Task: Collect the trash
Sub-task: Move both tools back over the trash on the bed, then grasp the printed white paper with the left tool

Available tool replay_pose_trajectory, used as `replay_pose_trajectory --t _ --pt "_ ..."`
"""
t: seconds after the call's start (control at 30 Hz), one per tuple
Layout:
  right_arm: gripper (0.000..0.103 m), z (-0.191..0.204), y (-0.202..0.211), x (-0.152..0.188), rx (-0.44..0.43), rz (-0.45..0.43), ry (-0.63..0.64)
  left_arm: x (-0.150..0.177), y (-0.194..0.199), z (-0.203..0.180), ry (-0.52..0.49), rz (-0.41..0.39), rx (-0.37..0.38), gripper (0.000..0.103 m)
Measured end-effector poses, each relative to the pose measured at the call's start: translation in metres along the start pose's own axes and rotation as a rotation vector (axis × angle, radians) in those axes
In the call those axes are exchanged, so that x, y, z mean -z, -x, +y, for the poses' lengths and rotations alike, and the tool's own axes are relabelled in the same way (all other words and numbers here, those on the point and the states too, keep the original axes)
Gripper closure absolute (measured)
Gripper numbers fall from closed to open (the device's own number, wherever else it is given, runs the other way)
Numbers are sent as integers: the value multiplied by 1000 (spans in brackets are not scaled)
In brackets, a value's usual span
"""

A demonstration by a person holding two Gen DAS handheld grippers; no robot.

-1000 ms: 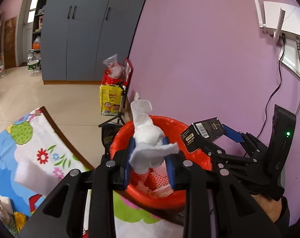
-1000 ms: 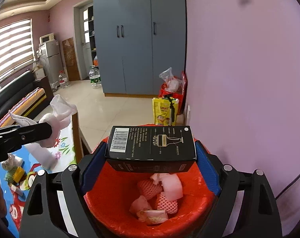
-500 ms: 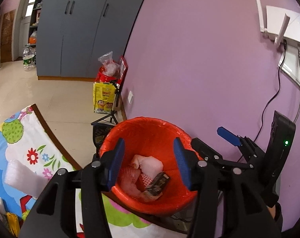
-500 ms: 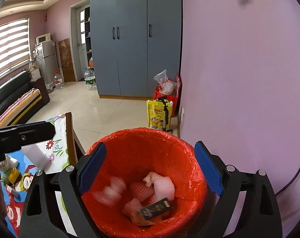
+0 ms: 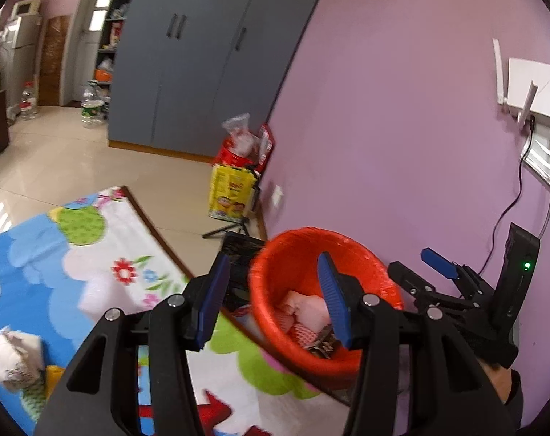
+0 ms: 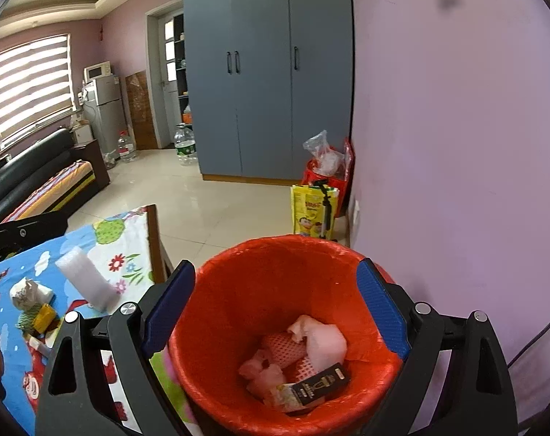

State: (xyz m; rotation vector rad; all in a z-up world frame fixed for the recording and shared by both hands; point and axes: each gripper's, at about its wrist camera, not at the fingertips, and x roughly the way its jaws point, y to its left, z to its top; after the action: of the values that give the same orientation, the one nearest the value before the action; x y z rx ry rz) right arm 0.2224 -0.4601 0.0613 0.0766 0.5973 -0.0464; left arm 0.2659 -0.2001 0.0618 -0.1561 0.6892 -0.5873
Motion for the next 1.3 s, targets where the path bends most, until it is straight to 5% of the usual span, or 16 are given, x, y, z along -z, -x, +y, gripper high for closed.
replay_pose_trajectory --t 0.53,0.97,1.23,1.3 --pt "18 59 1 -3 -140 2 43 18 100 93 100 -102 -206 54" --pt "18 108 -7 0 -243 16 90 41 136 149 190 -123 -303 54" --pt "18 134 -16 2 -302 31 118 59 141 173 221 -101 -363 44" --pt "18 141 -20 2 -321 35 122 63 140 177 234 -94 -378 31"
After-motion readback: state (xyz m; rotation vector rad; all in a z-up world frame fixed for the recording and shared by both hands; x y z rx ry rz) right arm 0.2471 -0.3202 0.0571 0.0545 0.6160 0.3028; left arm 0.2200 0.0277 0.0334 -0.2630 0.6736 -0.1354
